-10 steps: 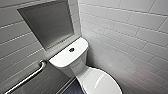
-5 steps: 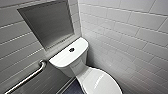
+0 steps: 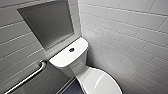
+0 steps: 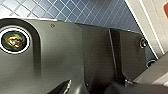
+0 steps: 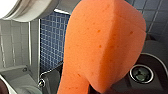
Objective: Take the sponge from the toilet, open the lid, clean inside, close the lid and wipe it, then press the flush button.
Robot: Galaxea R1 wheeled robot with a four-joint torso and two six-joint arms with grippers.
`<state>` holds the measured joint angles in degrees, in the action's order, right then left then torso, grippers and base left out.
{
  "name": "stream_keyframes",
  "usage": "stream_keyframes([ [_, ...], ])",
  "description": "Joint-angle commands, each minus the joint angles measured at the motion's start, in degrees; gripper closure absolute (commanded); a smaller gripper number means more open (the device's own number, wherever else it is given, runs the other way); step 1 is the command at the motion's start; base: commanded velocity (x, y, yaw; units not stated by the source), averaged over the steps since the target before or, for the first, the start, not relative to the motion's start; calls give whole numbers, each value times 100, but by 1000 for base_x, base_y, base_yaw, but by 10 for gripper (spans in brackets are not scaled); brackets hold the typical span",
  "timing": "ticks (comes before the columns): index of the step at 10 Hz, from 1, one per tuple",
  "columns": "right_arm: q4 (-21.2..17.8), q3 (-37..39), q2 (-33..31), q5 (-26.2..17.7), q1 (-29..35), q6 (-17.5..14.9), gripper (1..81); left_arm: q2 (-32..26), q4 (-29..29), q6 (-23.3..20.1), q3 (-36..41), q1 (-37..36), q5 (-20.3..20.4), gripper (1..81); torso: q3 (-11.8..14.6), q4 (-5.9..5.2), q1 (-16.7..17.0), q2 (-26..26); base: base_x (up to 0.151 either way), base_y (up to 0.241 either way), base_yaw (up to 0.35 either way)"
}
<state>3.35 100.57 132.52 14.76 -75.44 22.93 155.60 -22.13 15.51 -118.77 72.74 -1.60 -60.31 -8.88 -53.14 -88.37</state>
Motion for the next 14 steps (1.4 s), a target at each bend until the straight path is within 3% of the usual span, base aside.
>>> stream_keyframes([
  [1,350,-39,-171,-263,-108,-17,811,-433,209,207,399,-457,-332,10,0,0,0,0,0,0,0],
  [4,473,276,144,-105,-415,-17,811,-1039,630,401,1364,-967,-341,10,0,0,0,0,0,0,0],
  [5,526,418,304,-105,-494,-17,811,-1066,648,401,1462,-1064,-341,10,0,0,0,0,0,0,0],
  [6,561,532,426,-105,-582,-17,811,-1083,656,409,1523,-1143,-341,10,0,0,-369,-573,0,0,0],
  [9,676,568,576,-96,-688,-17,811,-1224,657,637,1839,-1529,-341,10,0,0,-496,-776,0,0,0],
  [10,711,541,576,-96,-706,-17,811,-1268,657,760,1875,-1670,-341,10,0,0,-249,-402,0,0,0],
  [14,772,725,672,-96,-873,-17,811,-1242,639,980,1927,-2039,-358,10,0,0,-474,-759,0,0,0],
])
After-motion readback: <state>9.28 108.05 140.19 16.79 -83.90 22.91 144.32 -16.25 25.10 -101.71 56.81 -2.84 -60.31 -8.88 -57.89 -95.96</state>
